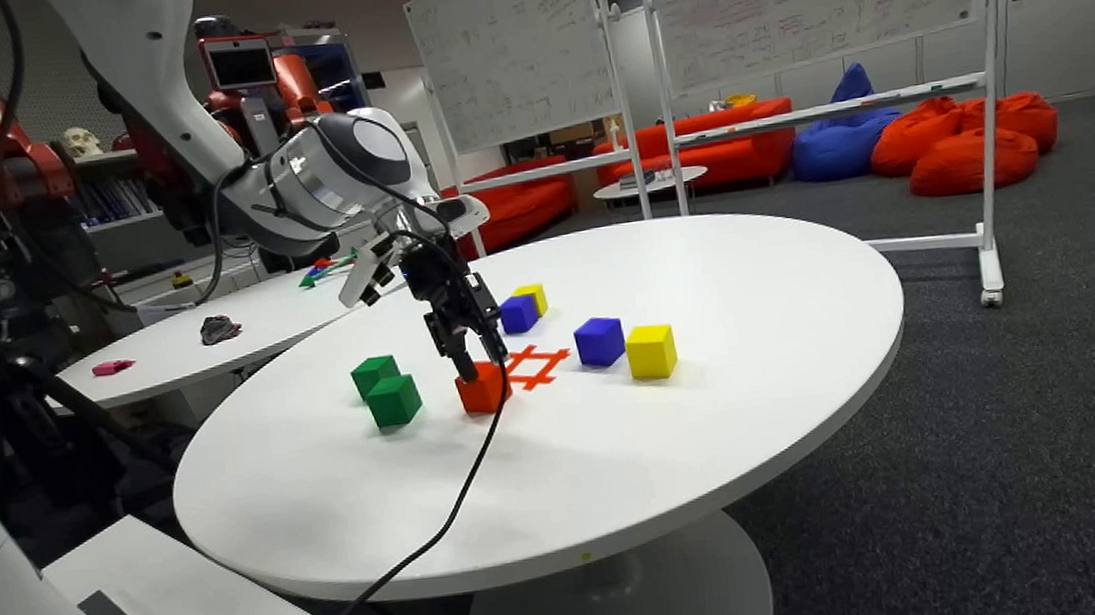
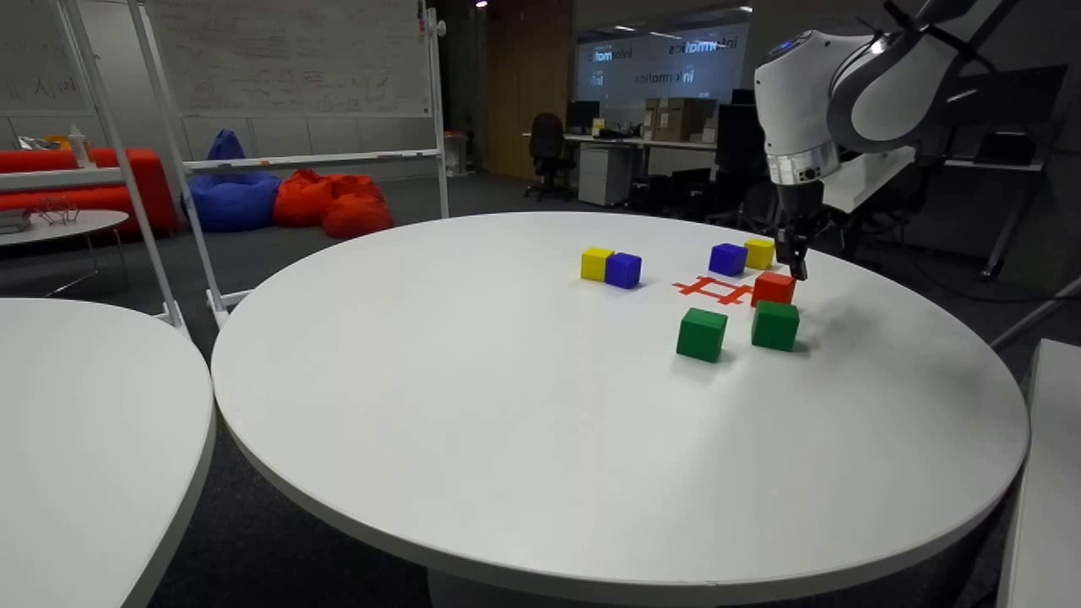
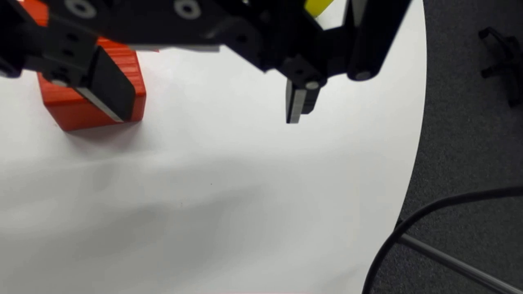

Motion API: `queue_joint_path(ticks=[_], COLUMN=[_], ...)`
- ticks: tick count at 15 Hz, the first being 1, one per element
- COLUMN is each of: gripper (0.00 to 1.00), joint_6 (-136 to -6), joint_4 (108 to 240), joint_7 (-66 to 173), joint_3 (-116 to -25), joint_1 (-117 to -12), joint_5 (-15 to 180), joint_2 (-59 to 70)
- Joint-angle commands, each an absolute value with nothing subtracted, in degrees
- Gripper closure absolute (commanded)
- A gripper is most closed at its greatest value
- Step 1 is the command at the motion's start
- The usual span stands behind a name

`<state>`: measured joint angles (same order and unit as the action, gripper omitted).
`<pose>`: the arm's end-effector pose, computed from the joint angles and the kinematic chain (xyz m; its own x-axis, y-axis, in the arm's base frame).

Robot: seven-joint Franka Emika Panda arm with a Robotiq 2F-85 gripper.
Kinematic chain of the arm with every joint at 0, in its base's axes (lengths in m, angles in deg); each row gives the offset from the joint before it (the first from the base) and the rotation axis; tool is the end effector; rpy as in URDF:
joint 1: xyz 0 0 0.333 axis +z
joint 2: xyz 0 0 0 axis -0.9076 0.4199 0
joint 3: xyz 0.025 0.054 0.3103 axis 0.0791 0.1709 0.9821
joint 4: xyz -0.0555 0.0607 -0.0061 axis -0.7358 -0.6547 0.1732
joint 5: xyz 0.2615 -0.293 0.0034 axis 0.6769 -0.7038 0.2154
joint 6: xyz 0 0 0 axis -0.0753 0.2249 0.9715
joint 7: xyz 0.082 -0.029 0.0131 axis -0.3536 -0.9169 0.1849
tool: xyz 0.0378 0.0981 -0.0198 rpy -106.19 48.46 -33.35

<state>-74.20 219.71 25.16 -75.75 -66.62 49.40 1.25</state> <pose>0.4652 -0.0913 0.2114 0.9651 -0.2512 -0.0739 -0.1961 -0.8803 0.4321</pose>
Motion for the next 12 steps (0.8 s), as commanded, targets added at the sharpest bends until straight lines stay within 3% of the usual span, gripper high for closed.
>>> queue_joint_path(ticks=[1,12], gripper=[0.00,0.00], joint_6=[-74.1,-76.2], joint_4=[219.7,222.7], joint_7=[25.3,24.8], joint_3=[-76.0,-79.1], joint_1=[-66.3,-67.5], joint_5=[49.5,48.3], joint_2=[1.3,3.7])
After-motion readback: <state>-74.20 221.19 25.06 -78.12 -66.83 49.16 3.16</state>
